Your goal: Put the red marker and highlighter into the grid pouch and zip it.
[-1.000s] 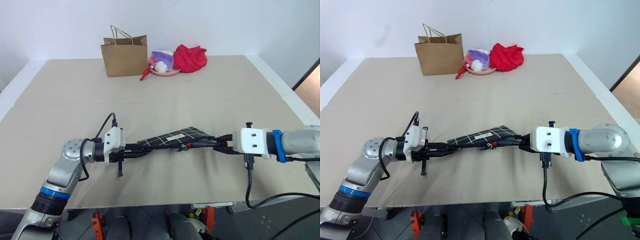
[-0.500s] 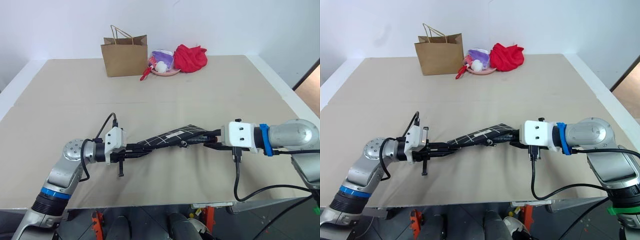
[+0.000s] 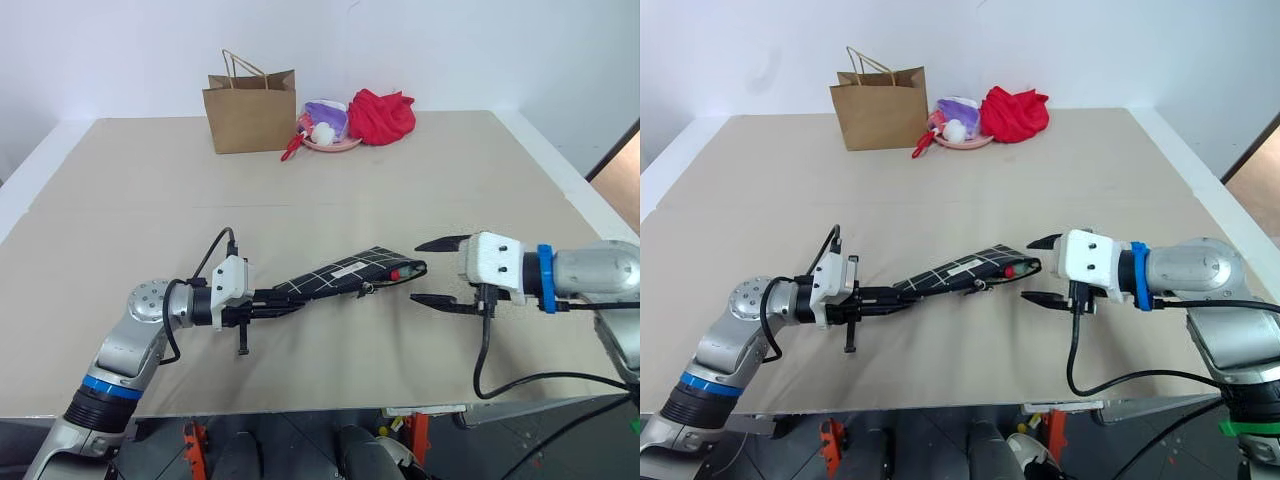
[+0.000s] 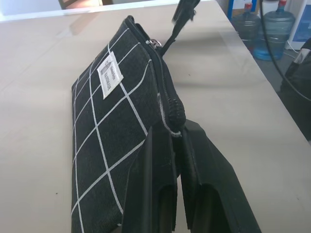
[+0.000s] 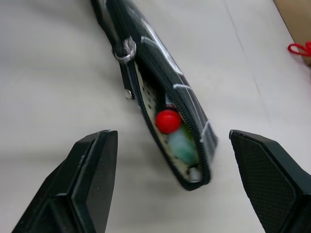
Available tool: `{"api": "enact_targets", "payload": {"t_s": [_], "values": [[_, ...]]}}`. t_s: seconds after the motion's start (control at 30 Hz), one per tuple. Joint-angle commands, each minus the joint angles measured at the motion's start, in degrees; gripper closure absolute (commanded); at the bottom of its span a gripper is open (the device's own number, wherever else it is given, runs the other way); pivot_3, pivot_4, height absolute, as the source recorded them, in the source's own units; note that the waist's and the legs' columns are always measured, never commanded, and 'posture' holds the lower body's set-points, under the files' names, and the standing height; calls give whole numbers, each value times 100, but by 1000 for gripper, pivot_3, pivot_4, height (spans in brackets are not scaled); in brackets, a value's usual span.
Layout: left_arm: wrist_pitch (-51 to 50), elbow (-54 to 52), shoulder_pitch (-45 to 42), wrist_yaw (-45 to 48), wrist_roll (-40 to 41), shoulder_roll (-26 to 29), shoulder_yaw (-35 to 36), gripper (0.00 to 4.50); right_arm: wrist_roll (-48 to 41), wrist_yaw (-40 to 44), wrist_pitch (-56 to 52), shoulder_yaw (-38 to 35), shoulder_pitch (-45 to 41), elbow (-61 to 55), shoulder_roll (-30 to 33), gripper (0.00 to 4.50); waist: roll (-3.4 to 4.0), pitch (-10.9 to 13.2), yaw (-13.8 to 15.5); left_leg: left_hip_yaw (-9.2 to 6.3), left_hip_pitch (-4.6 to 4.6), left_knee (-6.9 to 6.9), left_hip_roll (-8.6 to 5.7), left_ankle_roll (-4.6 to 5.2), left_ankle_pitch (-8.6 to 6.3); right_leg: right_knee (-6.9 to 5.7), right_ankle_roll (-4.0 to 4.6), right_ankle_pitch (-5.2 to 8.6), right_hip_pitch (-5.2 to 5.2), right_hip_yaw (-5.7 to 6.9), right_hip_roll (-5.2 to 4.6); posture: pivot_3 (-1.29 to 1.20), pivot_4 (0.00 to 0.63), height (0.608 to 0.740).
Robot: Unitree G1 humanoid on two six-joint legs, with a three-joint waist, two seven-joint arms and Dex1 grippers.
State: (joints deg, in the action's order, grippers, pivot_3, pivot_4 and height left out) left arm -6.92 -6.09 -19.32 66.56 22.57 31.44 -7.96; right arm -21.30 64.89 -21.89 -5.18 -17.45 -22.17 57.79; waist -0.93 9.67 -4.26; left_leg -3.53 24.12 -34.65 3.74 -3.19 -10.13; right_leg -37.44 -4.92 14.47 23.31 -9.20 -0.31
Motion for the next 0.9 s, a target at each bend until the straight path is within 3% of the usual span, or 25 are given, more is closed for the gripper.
{"api": "enact_targets", "payload": {"t_s": [0.03, 0.37, 0.47, 0.57, 0.63, 0.7, 0.9], "values": [[-156, -92, -179, -141, 173, -96, 165, 4500, -651, -89, -571, -90, 246, -826, -93, 519, -2, -1, 7, -2, 0, 0, 0, 0, 0, -1, -1, 0, -2, 0, 0, 0, 150, 740], [-203, -167, -163, -49, 124, -76, 83, 4500, 614, -542, 666, 793, -310, -328, -640, 519, -3, 0, -4, -4, 0, -13, 0, -12, 8, 0, 19, -3, -1, 3, 1, 0, 150, 740], [-207, -174, -159, -50, 115, -68, 82, 4500, 758, -592, 917, 861, -385, -226, -772, 1360, -2, 0, -4, -4, 2, -12, 0, -12, 8, 0, 13, -6, -1, 3, 1, 0, 150, 740], [-208, -176, -153, -56, 107, -62, 86, 4500, 740, -608, 903, 940, -473, -259, -913, 2563, -2, 0, -3, -5, 2, -8, 0, -12, 8, 0, 0, -11, 1, 4, 1, 0, 150, 740], [-209, -175, -155, -61, 103, -61, 86, 4500, 750, -602, 880, 1004, -495, -277, -989, 3725, -2, 0, -2, -5, 3, -8, 0, -12, 7, 0, -1, -10, 0, 4, 1, 0, 150, 740], [-211, -177, -155, -65, 101, -61, 85, 4500, 776, -610, 865, 1069, -518, -267, -1070, 4475, -2, 0, -3, -5, 3, -8, 0, -12, 8, 0, -1, -9, 0, 4, 1, 0, 150, 740], [-207, -203, -129, -82, 92, -43, 93, 4500, 789, -605, 760, 1220, -611, -256, -1215, 4475, -2, 0, -4, -5, 3, -9, 0, -12, 8, 0, 0, -11, 0, 4, 1, 0, 150, 740]]}}
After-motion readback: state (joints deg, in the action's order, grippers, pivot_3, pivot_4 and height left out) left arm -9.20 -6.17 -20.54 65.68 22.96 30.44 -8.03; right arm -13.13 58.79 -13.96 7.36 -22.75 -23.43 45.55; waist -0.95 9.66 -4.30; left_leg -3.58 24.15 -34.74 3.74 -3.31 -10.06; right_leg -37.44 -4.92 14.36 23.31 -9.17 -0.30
